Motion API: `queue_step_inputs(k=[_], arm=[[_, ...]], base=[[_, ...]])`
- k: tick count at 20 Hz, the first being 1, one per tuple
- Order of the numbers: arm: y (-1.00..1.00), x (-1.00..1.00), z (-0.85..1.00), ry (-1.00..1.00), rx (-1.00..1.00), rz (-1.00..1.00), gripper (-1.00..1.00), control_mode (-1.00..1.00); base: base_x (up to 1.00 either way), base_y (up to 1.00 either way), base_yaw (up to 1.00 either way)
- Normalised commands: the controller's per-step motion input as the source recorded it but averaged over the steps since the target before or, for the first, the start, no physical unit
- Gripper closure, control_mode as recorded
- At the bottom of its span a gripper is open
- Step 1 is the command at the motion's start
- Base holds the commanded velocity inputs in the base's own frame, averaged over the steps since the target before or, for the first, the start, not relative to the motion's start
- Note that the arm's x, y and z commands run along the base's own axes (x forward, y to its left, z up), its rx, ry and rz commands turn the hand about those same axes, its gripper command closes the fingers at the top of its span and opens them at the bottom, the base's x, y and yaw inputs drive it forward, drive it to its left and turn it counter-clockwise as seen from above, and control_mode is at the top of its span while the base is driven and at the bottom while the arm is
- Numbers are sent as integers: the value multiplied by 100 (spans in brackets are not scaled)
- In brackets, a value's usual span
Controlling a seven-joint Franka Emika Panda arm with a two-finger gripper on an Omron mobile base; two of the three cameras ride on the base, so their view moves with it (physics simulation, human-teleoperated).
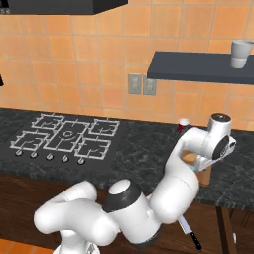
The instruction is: Place the appropriate cutting tool for cutting the potato skin on the cutting board.
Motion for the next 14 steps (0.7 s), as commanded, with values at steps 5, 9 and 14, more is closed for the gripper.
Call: queue_step_inputs(k=[5, 9, 14], arm=[[97, -3, 59, 4, 0, 0, -100, -100], [86, -13, 39, 9, 0, 0, -100, -100], [12, -31, -7, -1, 24, 0, -100, -100]], base=[[0, 0, 0], [0, 0, 0], [0, 0, 0]])
